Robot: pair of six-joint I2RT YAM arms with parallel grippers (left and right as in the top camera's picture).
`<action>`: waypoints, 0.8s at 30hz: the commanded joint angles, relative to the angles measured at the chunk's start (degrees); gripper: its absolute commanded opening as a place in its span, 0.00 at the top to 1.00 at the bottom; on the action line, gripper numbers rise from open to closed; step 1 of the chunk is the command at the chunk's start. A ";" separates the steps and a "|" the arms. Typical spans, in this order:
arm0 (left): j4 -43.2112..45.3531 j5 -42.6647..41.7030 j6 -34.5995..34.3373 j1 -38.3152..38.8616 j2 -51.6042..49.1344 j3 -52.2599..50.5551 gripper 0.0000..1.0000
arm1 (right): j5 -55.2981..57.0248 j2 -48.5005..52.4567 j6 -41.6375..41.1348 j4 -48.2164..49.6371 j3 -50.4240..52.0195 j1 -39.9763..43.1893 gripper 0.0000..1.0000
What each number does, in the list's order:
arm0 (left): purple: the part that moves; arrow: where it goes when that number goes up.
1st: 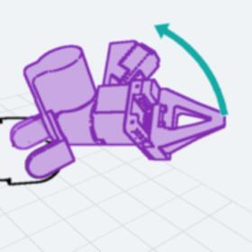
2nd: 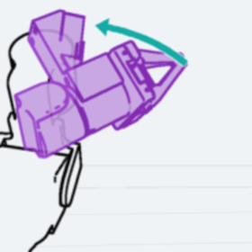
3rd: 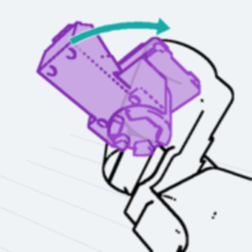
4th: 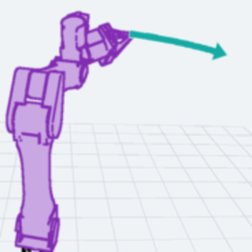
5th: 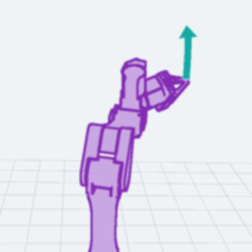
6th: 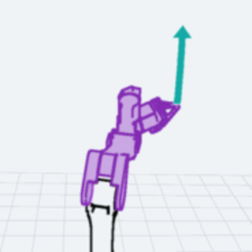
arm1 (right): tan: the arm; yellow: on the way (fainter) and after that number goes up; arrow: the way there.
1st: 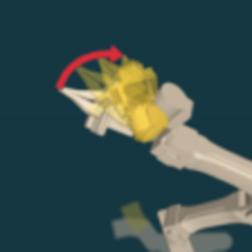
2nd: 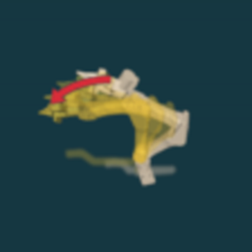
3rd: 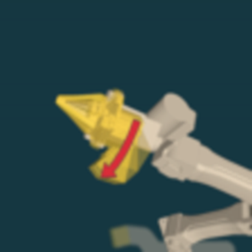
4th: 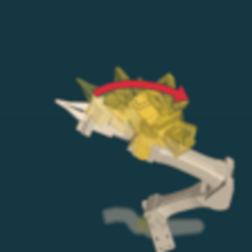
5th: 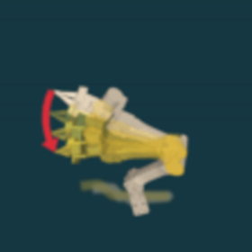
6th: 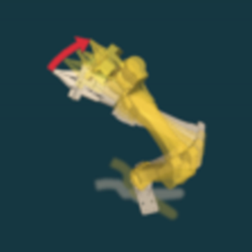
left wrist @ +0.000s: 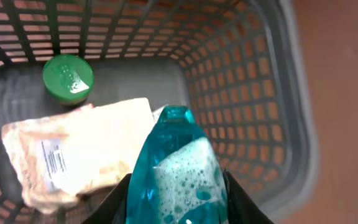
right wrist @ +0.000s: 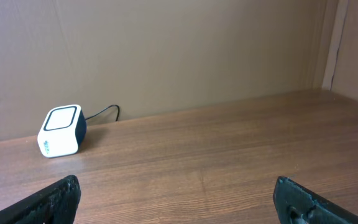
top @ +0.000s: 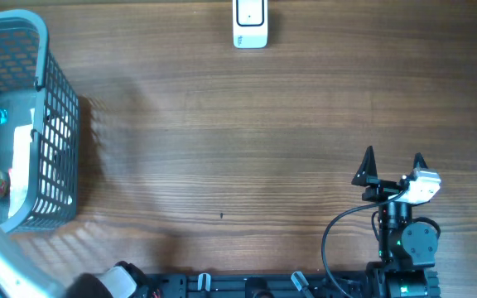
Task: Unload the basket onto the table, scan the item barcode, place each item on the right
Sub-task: 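Lift the teal bottle out of the basket with the left gripper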
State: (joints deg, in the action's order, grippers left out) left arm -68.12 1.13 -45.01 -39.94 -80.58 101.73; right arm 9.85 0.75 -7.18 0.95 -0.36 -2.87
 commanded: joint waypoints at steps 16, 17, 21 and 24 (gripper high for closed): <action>-9.97 -18.47 2.19 1.95 19.21 0.66 0.88 | -0.92 -0.22 1.01 0.28 0.04 0.17 0.00; -10.16 -18.47 2.19 2.56 19.39 0.66 0.89 | -0.92 -0.22 1.01 0.28 0.04 0.17 0.00; -10.34 -18.47 2.14 7.93 19.39 0.66 0.88 | -0.92 -0.22 1.01 0.28 0.04 0.17 0.00; -10.08 -18.10 2.14 13.11 18.38 0.66 0.88 | -0.92 -0.22 1.01 0.28 0.04 0.17 0.00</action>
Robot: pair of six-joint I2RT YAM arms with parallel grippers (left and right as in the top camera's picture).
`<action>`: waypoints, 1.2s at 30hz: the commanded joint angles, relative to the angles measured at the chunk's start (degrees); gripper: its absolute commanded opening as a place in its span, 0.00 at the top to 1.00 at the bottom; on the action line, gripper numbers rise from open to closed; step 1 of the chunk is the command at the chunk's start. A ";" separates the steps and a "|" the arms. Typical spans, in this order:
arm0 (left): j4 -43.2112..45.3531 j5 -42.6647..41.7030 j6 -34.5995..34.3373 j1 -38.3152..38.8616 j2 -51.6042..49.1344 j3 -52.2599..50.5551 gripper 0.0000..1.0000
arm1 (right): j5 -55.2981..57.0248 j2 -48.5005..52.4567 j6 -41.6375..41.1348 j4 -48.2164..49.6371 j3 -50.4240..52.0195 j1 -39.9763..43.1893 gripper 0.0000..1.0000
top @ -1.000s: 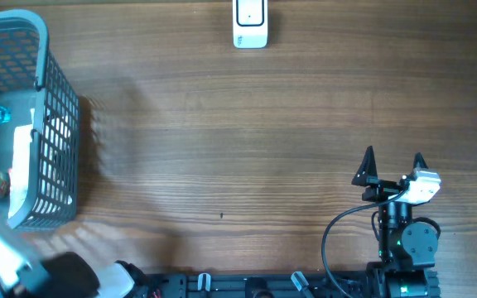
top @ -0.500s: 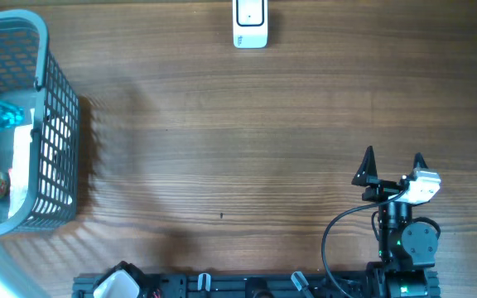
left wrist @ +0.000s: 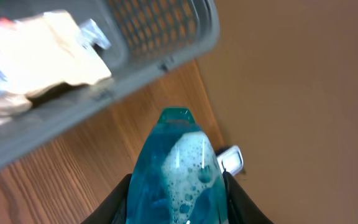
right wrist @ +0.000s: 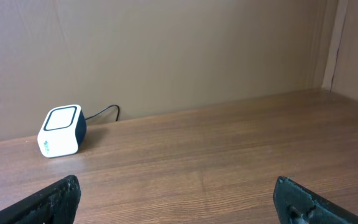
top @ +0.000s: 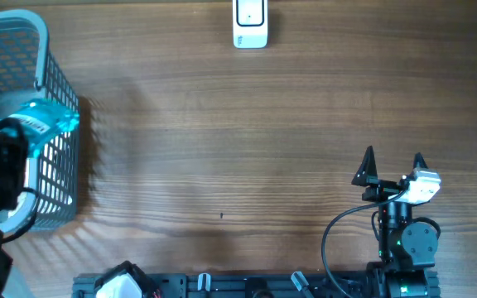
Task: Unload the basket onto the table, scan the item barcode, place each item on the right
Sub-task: 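Lift the teal bottle out of the basket with the left gripper, then carry the bottle toward the scanner and set it on the table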
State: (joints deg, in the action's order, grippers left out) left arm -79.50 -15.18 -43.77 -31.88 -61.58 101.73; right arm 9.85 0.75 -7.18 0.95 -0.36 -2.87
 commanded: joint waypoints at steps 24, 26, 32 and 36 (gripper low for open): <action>0.79 32.70 -20.24 49.20 -30.53 0.63 0.89 | -0.92 -0.22 0.96 0.28 0.04 0.17 0.00; 0.76 34.42 -22.86 50.53 -33.07 0.63 0.89 | -0.92 -0.22 1.01 0.28 0.04 0.17 0.00; 0.33 34.56 -30.29 51.39 -36.92 0.57 0.91 | -0.92 -0.22 0.98 0.28 0.04 0.17 0.00; 0.31 34.58 -36.48 51.84 -37.70 0.52 0.91 | -0.92 -0.22 1.01 0.28 0.04 0.17 0.00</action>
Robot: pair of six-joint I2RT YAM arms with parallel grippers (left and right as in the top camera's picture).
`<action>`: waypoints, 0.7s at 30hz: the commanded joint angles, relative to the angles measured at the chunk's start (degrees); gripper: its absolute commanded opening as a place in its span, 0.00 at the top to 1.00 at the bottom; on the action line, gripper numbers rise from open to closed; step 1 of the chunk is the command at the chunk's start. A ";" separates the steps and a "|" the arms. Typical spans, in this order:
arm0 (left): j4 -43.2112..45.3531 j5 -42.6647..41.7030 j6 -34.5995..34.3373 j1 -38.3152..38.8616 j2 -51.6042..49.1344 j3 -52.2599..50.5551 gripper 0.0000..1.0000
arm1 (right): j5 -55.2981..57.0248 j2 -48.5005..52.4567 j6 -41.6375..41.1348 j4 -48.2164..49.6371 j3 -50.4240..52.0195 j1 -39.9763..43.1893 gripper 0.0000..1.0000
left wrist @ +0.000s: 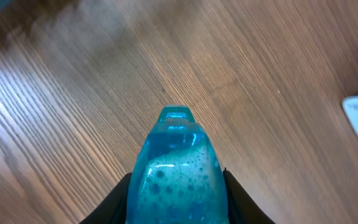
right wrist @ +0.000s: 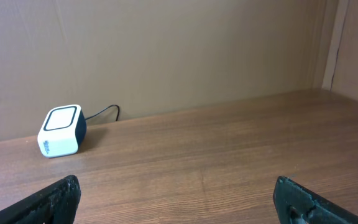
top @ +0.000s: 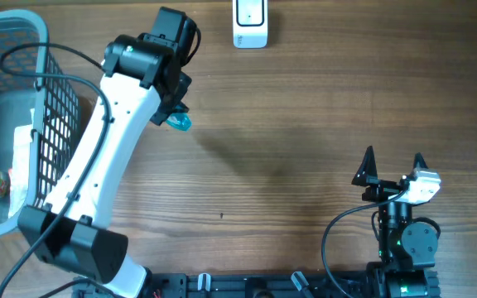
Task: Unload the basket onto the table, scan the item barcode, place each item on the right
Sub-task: 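Carry the bottle toward the scanner and set it on the table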
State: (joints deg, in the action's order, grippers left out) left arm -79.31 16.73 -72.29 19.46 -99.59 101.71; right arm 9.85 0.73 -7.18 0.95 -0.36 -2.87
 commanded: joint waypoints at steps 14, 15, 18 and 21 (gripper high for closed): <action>0.15 5.29 -23.37 2.93 -1.20 0.50 0.90 | -0.92 -0.20 1.01 0.28 0.04 0.17 0.00; 0.17 5.29 -24.28 2.93 -1.49 0.50 0.90 | -0.92 -0.20 0.98 0.28 0.04 0.17 0.00; 0.31 5.55 -26.80 2.93 -3.10 0.50 0.90 | -0.92 -0.20 1.01 0.28 0.04 0.17 0.00; 0.81 5.84 -27.67 2.89 -5.38 0.50 0.90 | -0.92 -0.20 1.01 0.28 0.04 0.17 0.00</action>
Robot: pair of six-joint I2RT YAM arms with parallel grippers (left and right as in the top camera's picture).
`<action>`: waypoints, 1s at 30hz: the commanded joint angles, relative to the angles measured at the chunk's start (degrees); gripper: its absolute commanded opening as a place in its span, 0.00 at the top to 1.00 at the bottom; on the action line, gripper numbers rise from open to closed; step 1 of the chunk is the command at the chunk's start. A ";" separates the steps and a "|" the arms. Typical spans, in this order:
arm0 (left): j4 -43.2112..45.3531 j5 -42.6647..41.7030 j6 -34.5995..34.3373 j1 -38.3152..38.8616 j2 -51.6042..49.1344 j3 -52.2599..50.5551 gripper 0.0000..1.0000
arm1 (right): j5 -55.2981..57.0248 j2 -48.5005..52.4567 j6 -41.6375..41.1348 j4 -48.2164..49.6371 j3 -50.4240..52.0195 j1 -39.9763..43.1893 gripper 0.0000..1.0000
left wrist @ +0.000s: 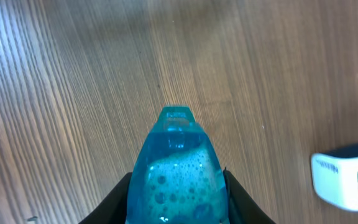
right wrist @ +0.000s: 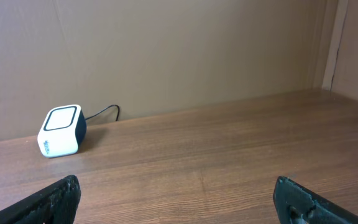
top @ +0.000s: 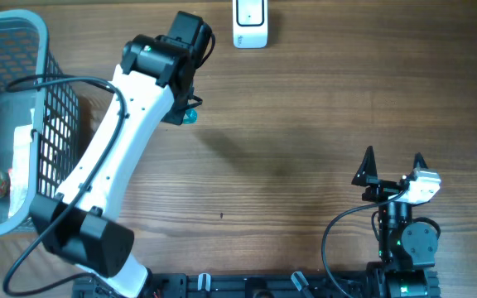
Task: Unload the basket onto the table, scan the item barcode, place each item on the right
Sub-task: 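Carry the bottle toward the scanner and set it on the table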
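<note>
A clear blue bottle of foamy liquid (left wrist: pixel 176 168) fills the left wrist view, held between the two black fingers of my left gripper (left wrist: pixel 178 205), which is shut on it. From overhead only its blue tip (top: pixel 190 117) shows under the white left arm, above the table left of centre. The white box scanner (top: pixel 250 23) stands at the far edge, and its corner (left wrist: pixel 347 180) shows at the right of the left wrist view. My right gripper (top: pixel 392 157) rests open at the near right, pointing at the scanner (right wrist: pixel 61 131).
A grey mesh basket (top: pixel 52 108) at the far left holds a green-capped jar and a pale packet (top: pixel 21 161). The scanner's black cable (right wrist: pixel 104 112) runs along the back wall.
My left gripper, still holding the blue bottle, has moved a little right and toward the far edge; the scanner now shows lower and fuller in its wrist view. The right arm stayed put.
My left gripper held the blue bottle inside the basket, over the packet and green jar. Then the bottle was above the basket rim. Later it was over the table left of the scanner, and now it is closer to the scanner. The right gripper never moved.
</note>
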State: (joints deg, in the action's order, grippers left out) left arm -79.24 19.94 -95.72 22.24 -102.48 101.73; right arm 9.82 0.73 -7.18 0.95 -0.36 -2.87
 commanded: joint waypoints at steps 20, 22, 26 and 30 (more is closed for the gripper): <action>5.38 0.70 -5.31 -0.17 -14.82 0.48 0.81 | -0.90 -0.20 1.03 0.28 0.04 0.17 0.00; 5.75 0.70 -5.29 -0.24 -14.82 0.48 0.70 | -0.90 -0.20 1.01 0.28 0.04 0.17 0.00; 5.53 0.68 -5.27 -0.28 -14.82 0.48 0.63 | -0.90 -0.20 0.98 0.28 0.04 0.17 0.00; 5.31 0.44 -5.25 -0.28 -14.82 0.48 0.52 | -0.90 -0.20 1.01 0.28 0.04 0.17 0.00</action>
State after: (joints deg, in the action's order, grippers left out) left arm -73.49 19.49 -99.83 22.24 -117.56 101.73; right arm 9.82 0.73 -7.18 0.95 -0.36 -2.87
